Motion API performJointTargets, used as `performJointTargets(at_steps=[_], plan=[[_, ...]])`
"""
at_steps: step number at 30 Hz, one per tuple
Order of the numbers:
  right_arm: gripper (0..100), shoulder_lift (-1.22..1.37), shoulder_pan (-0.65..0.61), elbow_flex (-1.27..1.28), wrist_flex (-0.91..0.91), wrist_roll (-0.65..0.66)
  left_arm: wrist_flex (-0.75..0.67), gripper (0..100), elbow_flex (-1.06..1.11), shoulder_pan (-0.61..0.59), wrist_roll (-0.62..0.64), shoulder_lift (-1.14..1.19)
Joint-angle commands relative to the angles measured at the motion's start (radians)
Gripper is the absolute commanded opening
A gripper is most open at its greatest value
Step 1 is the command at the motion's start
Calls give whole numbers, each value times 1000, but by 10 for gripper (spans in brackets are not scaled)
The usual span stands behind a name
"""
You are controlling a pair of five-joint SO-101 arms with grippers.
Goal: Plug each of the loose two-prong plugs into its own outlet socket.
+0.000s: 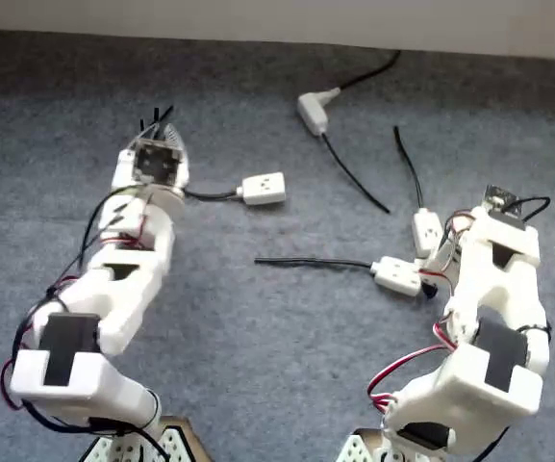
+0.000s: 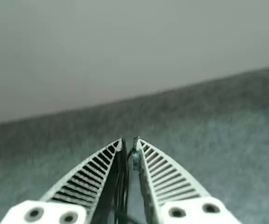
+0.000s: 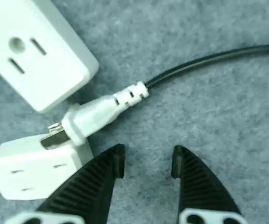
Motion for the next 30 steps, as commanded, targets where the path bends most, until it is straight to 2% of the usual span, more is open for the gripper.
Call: performJointTargets(at_steps=[1, 4, 6, 8, 10, 13, 19, 24, 27, 30], plan=[[166, -16, -15, 35, -73, -28, 374, 66, -33, -51, 21, -79], [166, -16, -19, 38, -87, -31, 601, 66, -47, -101, 15, -113], [166, -16, -28, 41, -96, -28, 729, 66, -71, -145, -51, -133], [166, -16, -30, 41, -97, -29, 839, 66, -110, -148, -115, -139], [166, -16, -30, 41, -99, -29, 914, 67, -150, -151, -124, -136], [166, -16, -30, 41, -99, -29, 976, 67, -209, -177, -117, -140], [166, -15, -36, 41, -99, -31, 1002, 67, -311, -278, 0, -136], [166, -15, -53, 42, -99, -32, 1000, 67, -329, -315, -26, -133], [166, -15, -53, 42, -99, -32, 999, 67, -298, -294, -107, -131], [166, -15, -53, 42, -99, -32, 1002, 67, -269, -259, -135, -139]])
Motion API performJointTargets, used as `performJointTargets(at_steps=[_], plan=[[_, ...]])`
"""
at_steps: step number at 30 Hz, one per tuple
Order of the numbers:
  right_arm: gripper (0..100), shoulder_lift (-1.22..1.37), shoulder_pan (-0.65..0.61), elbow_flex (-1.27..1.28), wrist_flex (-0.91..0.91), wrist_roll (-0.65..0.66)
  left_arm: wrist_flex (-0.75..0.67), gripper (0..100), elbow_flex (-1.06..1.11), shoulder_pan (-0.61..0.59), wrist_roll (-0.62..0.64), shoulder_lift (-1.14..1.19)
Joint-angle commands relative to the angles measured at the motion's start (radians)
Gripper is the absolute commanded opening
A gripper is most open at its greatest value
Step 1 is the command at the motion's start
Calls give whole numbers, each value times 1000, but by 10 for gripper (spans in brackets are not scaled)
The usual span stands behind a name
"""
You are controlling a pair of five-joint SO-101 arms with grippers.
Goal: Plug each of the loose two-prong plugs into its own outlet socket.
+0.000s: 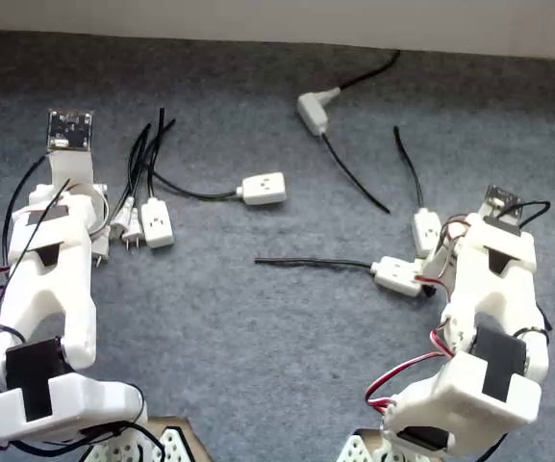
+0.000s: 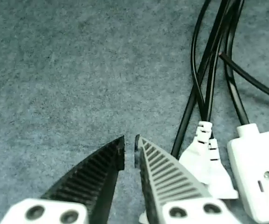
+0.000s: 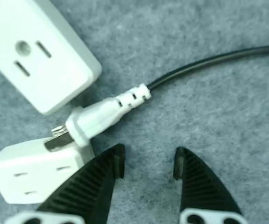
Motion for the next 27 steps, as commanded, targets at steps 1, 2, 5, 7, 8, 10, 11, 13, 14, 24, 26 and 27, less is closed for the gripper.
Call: performJointTargets(at_steps=[1, 2, 5, 7, 8, 10, 11, 13, 14, 24, 26, 27], plan=[[166, -1, -31, 4, -44, -11, 8, 69, 1, 58, -34, -36], [166, -1, -31, 4, -44, -11, 18, 80, 1, 73, -34, -33], [166, -1, -31, 4, -44, -11, 71, 176, 1, 99, -31, -30], [166, -1, -31, 4, -44, -11, 81, 207, 1, 108, -29, -30], [166, -1, -31, 4, -44, -11, 84, 202, 1, 111, -29, -30], [166, -1, -31, 4, -44, -11, 84, 201, 1, 113, -29, -30], [166, -1, -31, 4, -44, -11, 84, 200, 1, 117, -28, -30], [166, -1, -31, 4, -44, -11, 91, 200, 7, 122, -28, -28], [166, -1, -31, 4, -44, -11, 91, 200, 16, 122, -28, -28], [166, -1, -31, 4, -44, -11, 37, 200, 70, 114, -34, -27], [166, -1, -31, 4, -44, -11, 35, 200, 62, 107, -34, -27], [166, -1, -31, 4, -44, -11, 34, 200, 58, 97, -34, -27]])
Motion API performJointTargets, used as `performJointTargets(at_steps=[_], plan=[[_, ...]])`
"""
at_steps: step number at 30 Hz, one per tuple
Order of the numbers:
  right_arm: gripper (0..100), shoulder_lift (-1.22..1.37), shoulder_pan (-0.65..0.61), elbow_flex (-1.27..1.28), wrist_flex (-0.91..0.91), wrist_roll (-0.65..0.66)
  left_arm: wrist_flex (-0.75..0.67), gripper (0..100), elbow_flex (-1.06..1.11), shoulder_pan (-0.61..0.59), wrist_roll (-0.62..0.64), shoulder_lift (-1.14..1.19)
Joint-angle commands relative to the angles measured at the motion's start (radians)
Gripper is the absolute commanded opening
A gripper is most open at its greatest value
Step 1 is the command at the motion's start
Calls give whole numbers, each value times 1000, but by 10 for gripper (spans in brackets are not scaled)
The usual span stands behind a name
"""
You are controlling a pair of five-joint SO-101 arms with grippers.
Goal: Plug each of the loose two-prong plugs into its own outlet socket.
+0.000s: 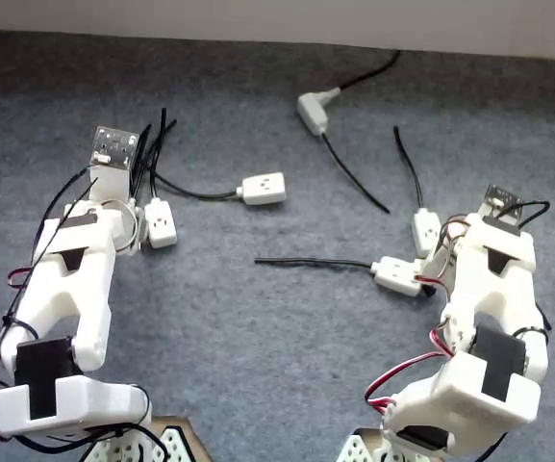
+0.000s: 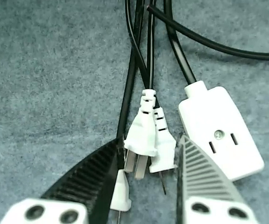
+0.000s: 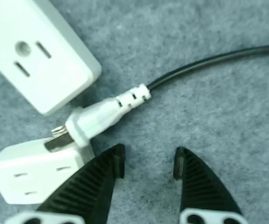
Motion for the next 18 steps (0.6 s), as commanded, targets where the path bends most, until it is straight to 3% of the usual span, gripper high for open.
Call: performJointTargets(at_steps=[1, 10, 18], plan=[[166, -1, -31, 4, -44, -8, -29, 200, -21, -13, -8, -25], [166, -1, -30, 4, -44, -8, -71, 196, -33, -39, -9, 8], [166, -1, -30, 5, -44, -8, -72, 44, -122, -36, -9, 166]])
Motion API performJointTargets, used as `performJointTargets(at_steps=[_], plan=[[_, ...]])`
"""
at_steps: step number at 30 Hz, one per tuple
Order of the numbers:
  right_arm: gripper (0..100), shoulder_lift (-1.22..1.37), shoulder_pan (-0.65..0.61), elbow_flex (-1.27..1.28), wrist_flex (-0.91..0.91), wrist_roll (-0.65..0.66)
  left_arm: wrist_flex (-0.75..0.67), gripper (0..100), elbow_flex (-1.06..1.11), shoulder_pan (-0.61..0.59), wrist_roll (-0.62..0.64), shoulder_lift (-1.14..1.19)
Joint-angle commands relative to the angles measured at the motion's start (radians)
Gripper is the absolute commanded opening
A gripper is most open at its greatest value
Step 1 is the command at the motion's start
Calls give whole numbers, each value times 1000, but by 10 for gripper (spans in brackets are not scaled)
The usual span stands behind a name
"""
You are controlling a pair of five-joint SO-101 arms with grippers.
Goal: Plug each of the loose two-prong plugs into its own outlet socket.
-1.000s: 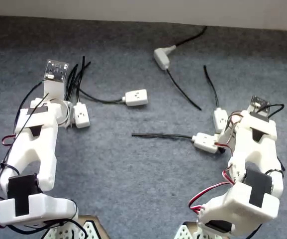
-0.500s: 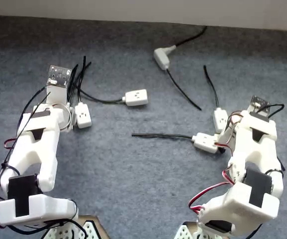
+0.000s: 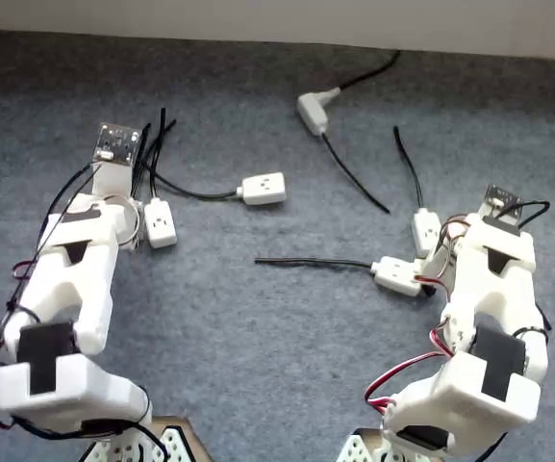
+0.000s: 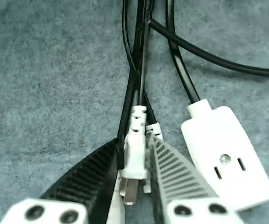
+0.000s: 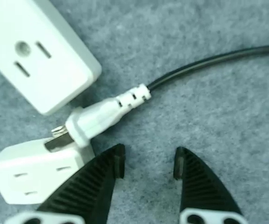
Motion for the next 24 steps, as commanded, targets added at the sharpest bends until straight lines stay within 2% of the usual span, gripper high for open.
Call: performJointTargets(at_steps=[1, 13, 16, 21, 24], plan=[[166, -1, -30, 5, -44, -8, -12, 40, -56, -12, -8, 45], [166, 1, -30, 5, -44, -8, -12, 37, -88, -12, -3, 54], [166, 1, -30, 5, -44, -8, 3, 4, -79, -12, 3, -30], [166, 1, -30, 5, -44, -8, 115, 7, -79, -12, 141, -234], [166, 1, -28, 5, -44, -8, 170, 7, -79, 10, 178, -354]])
